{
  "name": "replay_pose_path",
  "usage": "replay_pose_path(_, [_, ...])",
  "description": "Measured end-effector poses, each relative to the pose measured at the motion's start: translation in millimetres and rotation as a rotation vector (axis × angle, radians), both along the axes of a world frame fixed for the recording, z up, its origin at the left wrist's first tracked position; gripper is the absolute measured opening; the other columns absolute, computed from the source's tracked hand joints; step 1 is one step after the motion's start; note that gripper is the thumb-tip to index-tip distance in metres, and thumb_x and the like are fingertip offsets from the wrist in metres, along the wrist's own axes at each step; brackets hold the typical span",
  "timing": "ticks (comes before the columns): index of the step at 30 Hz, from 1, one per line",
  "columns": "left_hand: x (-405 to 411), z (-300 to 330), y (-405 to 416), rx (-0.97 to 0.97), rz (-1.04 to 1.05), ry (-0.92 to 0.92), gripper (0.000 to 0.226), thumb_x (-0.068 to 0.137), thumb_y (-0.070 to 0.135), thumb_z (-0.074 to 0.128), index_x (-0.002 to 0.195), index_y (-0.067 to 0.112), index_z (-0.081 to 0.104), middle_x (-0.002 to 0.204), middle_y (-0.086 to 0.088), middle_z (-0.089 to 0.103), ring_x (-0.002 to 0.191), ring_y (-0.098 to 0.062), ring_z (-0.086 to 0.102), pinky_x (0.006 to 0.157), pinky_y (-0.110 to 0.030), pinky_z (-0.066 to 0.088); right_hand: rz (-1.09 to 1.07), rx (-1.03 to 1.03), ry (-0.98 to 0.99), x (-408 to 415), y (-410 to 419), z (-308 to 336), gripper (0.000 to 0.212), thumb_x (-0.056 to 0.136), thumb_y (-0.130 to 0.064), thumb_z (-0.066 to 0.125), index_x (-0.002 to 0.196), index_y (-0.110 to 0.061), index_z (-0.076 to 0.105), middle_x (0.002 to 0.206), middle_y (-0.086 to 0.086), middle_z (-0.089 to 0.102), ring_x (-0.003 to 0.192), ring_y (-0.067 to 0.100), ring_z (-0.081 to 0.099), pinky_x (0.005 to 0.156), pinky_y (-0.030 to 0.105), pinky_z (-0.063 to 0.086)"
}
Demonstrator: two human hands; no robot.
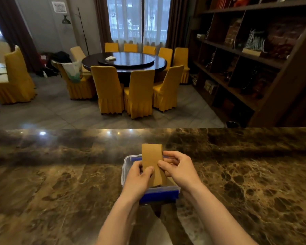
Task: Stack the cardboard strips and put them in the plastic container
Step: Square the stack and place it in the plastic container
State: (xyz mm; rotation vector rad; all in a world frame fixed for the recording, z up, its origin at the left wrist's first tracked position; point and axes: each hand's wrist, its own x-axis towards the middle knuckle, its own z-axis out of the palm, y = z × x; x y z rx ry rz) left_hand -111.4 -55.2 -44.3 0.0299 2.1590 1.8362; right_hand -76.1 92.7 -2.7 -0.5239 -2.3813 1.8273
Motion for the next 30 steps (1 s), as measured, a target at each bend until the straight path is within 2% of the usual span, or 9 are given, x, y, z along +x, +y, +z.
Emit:
replay_pose_path(4, [-24, 2, 6, -0.073, 0.048, -0.035, 0.029, 0.098, 0.021, 0.065, 0.124, 0.025, 0.052, 0.105, 0.005, 0.069, 0.093, -0.008, 0.068, 0.066, -0.018, 0.051, -0.053, -0.01, -0.133, -26, -1, -5, 0.039, 0.089, -0.017, 0.079, 0.125, -0.023, 0.064, 0.113, 0.003, 0.073, 0.102, 0.018, 0.072, 0.091, 0.037, 0.062])
replay_pose_path(10, [-43, -1, 4, -0.331, -0.006, -0.1, 0.027, 0.091, 0.03, 0.065, 0.113, 0.016, 0.063, 0.099, -0.008, 0.075, 0.091, -0.024, 0.073, 0.088, -0.049, 0.062, -0.029, -0.075, -0.254, -49, 0, -27, 0.039, 0.085, -0.007, 0.078, 0.121, -0.016, 0.066, 0.109, 0.01, 0.073, 0.098, 0.024, 0.073, 0.082, 0.037, 0.064])
replay_pose_path(14, [-44, -3, 7, -0.54, 0.07, -0.056, 0.025, 0.093, 0.038, 0.061, 0.11, 0.022, 0.052, 0.095, -0.002, 0.069, 0.087, -0.021, 0.068, 0.083, -0.044, 0.06, 0.003, -0.109, -0.293, -52, -1, -38, 0.035, 0.084, -0.008, 0.078, 0.106, -0.028, 0.059, 0.105, 0.008, 0.073, 0.084, 0.016, 0.07, 0.063, 0.024, 0.054])
replay_pose_path(16, [-43, -6, 10, -0.604, 0.08, -0.025, 0.029, 0.095, 0.036, 0.06, 0.117, 0.019, 0.051, 0.092, 0.002, 0.065, 0.082, -0.016, 0.064, 0.07, -0.035, 0.056, 0.0, -0.102, -0.31, -52, -1, -42, 0.037, 0.083, -0.008, 0.078, 0.101, -0.032, 0.055, 0.104, 0.007, 0.072, 0.084, 0.015, 0.069, 0.061, 0.022, 0.052])
replay_pose_path(18, [-42, -9, 13, -0.636, 0.057, -0.023, 0.039, 0.096, 0.033, 0.061, 0.128, 0.015, 0.048, 0.087, 0.005, 0.061, 0.073, -0.008, 0.06, 0.054, -0.024, 0.043, 0.001, -0.049, -0.318, -52, -1, -45, 0.039, 0.083, -0.008, 0.077, 0.101, -0.033, 0.053, 0.102, 0.005, 0.069, 0.087, 0.016, 0.07, 0.06, 0.022, 0.053])
replay_pose_path(20, [-40, -11, 14, -0.639, 0.024, -0.036, 0.046, 0.097, 0.034, 0.06, 0.135, 0.014, 0.043, 0.088, 0.004, 0.063, 0.071, -0.008, 0.061, 0.052, -0.023, 0.043, 0.0, 0.015, -0.326, -51, -1, -47, 0.039, 0.083, -0.007, 0.074, 0.099, -0.034, 0.052, 0.101, 0.005, 0.068, 0.089, 0.018, 0.07, 0.062, 0.026, 0.057])
replay_pose_path(24, [-41, -17, 15, -0.605, -0.014, -0.097, 0.06, 0.098, 0.033, 0.058, 0.148, 0.014, 0.03, 0.093, 0.0, 0.068, 0.076, -0.013, 0.07, 0.059, -0.027, 0.054, 0.026, 0.107, -0.342, -50, -3, -52, 0.038, 0.083, -0.006, 0.071, 0.098, -0.035, 0.05, 0.103, 0.007, 0.069, 0.092, 0.021, 0.071, 0.081, 0.038, 0.064])
replay_pose_path(28, [-40, -18, 17, -0.612, -0.096, -0.156, 0.07, 0.101, 0.034, 0.048, 0.156, 0.017, 0.008, 0.095, 0.0, 0.066, 0.08, -0.016, 0.07, 0.076, -0.036, 0.063, 0.059, 0.224, -0.357, -50, -8, -57, 0.032, 0.084, -0.014, 0.069, 0.105, -0.03, 0.052, 0.106, 0.003, 0.069, 0.097, 0.018, 0.067, 0.08, 0.033, 0.059])
replay_pose_path(30, [-41, -16, 19, -0.65, -0.139, -0.177, 0.077, 0.102, 0.034, 0.041, 0.158, 0.015, -0.008, 0.111, -0.006, 0.069, 0.087, -0.019, 0.071, 0.089, -0.042, 0.062, 0.053, 0.296, -0.349, -50, -12, -59, 0.029, 0.084, -0.022, 0.071, 0.106, -0.028, 0.053, 0.106, 0.0, 0.069, 0.1, 0.018, 0.066, 0.078, 0.03, 0.053])
